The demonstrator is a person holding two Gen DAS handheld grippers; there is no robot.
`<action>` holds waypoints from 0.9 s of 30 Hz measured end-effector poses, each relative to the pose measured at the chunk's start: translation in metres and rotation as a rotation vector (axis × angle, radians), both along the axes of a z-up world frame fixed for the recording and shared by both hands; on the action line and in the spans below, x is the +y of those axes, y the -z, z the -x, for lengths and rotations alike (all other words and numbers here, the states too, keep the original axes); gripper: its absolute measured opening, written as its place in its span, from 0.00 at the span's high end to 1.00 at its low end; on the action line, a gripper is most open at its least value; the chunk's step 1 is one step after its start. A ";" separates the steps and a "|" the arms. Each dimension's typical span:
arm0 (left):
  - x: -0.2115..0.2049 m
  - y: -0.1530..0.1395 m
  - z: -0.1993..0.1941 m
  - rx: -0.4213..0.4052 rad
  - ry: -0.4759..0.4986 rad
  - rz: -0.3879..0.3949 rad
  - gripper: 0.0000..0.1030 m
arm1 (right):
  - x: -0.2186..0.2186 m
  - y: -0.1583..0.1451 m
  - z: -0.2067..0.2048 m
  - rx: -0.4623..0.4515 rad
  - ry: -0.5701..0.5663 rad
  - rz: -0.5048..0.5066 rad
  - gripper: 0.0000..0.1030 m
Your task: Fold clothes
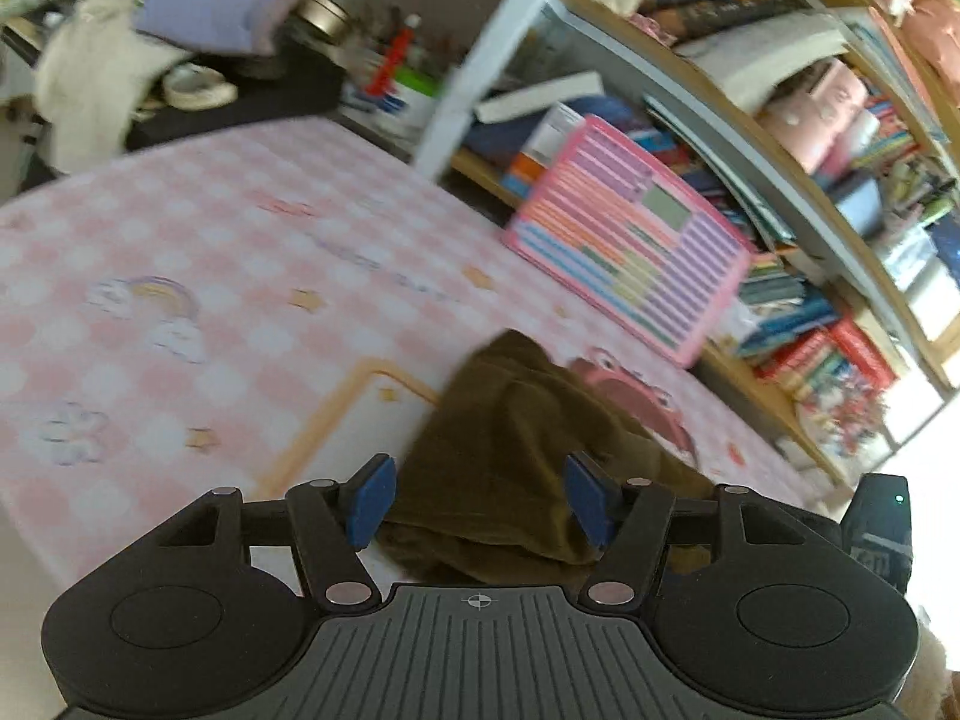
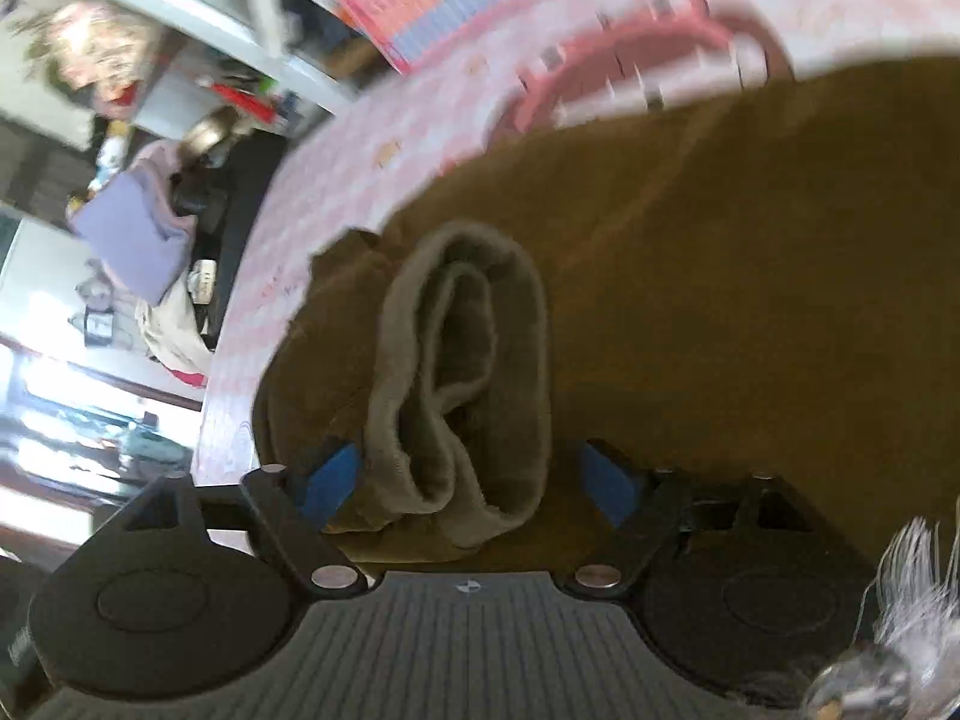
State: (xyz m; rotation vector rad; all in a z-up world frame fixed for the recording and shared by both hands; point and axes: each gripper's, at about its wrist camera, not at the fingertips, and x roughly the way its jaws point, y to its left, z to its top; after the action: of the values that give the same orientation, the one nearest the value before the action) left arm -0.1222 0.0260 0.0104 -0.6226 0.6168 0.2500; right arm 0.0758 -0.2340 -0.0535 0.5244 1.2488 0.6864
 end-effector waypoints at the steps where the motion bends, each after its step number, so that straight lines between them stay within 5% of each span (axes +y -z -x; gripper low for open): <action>1: 0.001 -0.002 0.003 0.008 -0.015 -0.011 0.39 | 0.001 0.002 -0.001 0.020 0.006 -0.015 0.54; 3: 0.001 -0.004 0.005 0.012 -0.034 -0.024 0.39 | 0.006 0.003 -0.004 0.052 0.000 -0.032 0.76; 6: -0.002 -0.011 0.002 0.012 -0.034 -0.051 0.39 | 0.001 -0.019 0.003 -0.002 -0.034 -0.154 0.83; 9: -0.005 -0.018 -0.002 0.007 -0.014 -0.090 0.39 | -0.012 -0.041 0.011 -0.077 -0.059 -0.278 0.83; 14: -0.008 -0.016 -0.015 0.020 0.007 -0.091 0.39 | -0.016 0.013 -0.001 0.050 0.028 -0.078 0.79; 24: -0.007 -0.016 -0.012 0.018 0.029 -0.118 0.39 | -0.032 0.017 0.009 0.039 0.063 -0.104 0.60; 26: -0.003 -0.014 -0.010 0.019 0.016 -0.103 0.39 | -0.032 0.016 0.012 0.026 0.060 -0.092 0.60; 27: -0.001 -0.013 -0.010 0.021 0.010 -0.091 0.39 | -0.032 0.015 0.014 0.020 0.059 -0.086 0.69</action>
State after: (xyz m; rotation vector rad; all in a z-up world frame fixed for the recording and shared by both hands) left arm -0.1122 0.0251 0.0231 -0.5295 0.6253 0.2745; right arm 0.0620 -0.2662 -0.0684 0.6378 1.2216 0.6885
